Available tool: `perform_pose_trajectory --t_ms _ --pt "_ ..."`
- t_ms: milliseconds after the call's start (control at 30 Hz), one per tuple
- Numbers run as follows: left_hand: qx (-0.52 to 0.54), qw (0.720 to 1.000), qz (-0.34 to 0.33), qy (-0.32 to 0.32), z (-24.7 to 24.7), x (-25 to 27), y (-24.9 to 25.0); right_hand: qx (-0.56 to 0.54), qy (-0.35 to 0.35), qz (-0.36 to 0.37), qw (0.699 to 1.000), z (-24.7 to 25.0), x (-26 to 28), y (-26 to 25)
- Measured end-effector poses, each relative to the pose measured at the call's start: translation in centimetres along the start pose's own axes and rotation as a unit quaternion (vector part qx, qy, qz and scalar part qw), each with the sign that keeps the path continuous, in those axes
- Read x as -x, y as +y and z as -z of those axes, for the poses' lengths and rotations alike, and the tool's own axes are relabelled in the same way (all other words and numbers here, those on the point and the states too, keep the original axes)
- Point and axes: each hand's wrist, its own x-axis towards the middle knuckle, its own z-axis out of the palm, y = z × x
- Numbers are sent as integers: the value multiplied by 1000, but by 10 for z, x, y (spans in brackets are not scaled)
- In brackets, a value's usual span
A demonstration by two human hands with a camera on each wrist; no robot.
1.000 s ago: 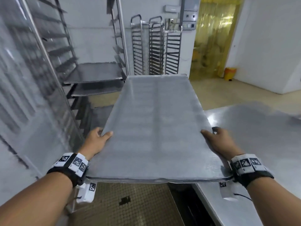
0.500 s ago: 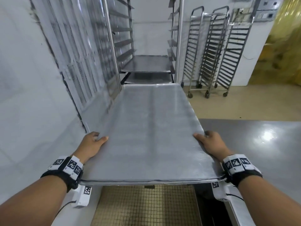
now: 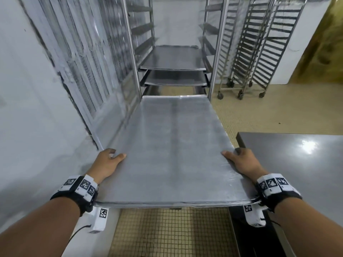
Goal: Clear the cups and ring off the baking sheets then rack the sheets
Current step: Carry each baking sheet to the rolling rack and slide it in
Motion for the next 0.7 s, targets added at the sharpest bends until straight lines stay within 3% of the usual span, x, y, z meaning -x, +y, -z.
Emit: perform_pose_trajectory --t_ms 367,700 --pt "16 1000 -4 -18 -8 -113 11 30 13 -35 999 -40 -78 -24" --pt "8 1000 -3 -27 -40 -170 -6 20 22 -73 997 -74 -130 1"
